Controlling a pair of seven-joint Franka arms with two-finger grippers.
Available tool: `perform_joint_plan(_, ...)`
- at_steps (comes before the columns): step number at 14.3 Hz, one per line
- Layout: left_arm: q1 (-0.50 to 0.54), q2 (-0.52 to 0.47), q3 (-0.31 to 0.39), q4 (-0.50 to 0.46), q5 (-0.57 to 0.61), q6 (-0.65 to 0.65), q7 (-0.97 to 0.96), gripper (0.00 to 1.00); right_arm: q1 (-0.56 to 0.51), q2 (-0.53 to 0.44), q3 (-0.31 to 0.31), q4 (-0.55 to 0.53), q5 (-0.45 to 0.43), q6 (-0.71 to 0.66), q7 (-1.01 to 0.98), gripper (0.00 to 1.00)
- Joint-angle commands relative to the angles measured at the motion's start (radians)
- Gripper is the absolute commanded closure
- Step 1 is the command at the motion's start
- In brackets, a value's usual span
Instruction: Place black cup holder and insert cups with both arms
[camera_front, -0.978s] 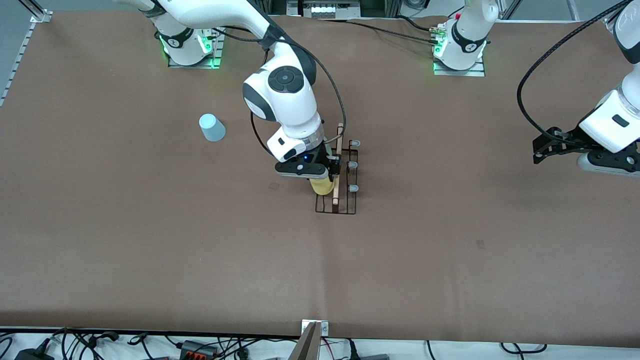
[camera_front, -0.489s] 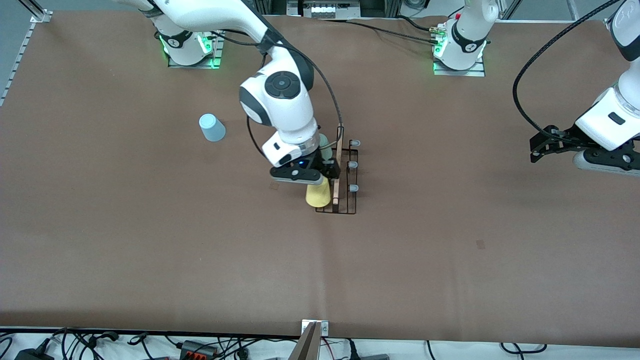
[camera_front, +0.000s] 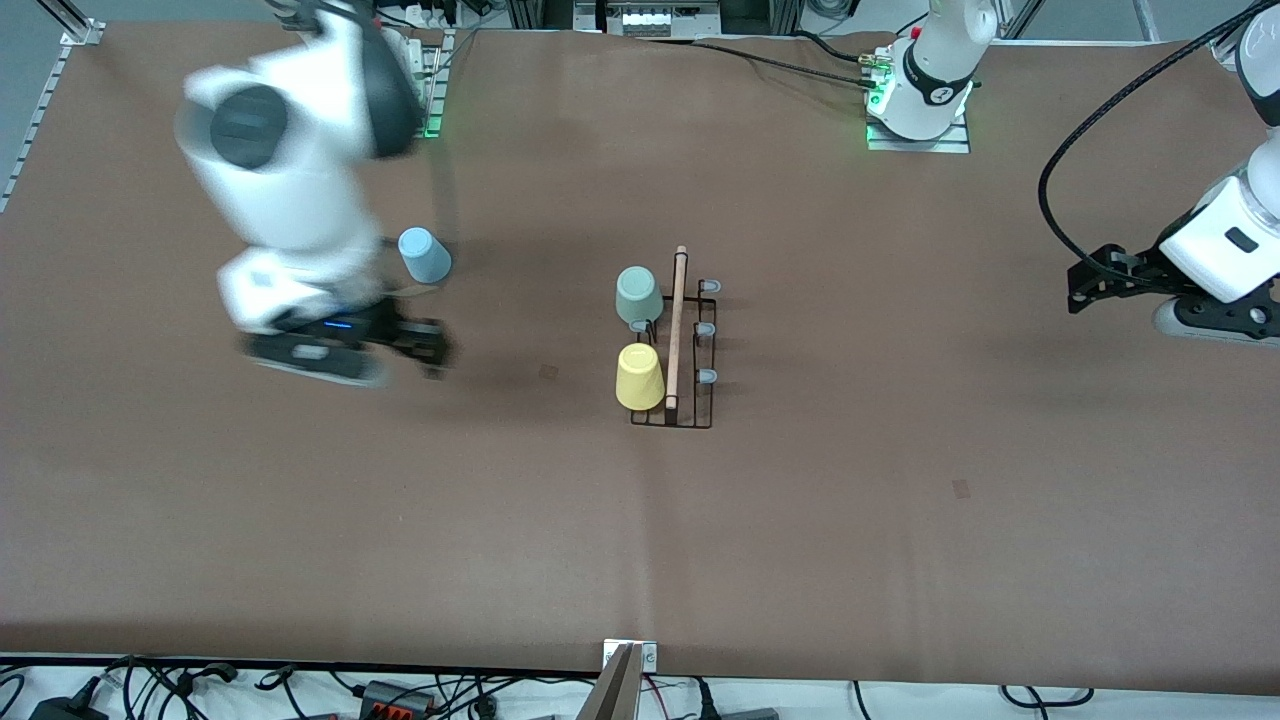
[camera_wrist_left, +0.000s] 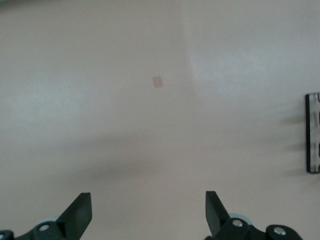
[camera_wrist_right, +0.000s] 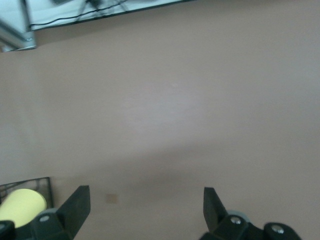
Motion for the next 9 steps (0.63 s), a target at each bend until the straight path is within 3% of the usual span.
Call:
perform_joint_plan(1, 0.013, 0.003, -0.006, 0.008, -0.042, -0.019, -0.007, 0.00, -0.176, -0.119, 0.023, -0.063, 0.103, -0.113, -0.162, 0.00)
perform_joint_plan(4, 0.026, -0.005, 0.001, 0.008, -0.068, -0.032, -0.007, 0.00, -0.259, -0.192, -0.013, -0.051, 0.105, -0.250, -0.302, 0.00)
perform_joint_plan(6, 0.030, -0.021, -0.002, 0.007, -0.068, -0.048, -0.008, 0.00, -0.259, -0.191, -0.088, -0.008, 0.123, -0.327, -0.390, 0.00)
perform_joint_plan(9, 0.021, -0.066, -0.016, -0.007, -0.059, -0.063, -0.008, 0.00, -0.262, -0.180, -0.104, -0.003, 0.148, -0.344, -0.477, 0.00)
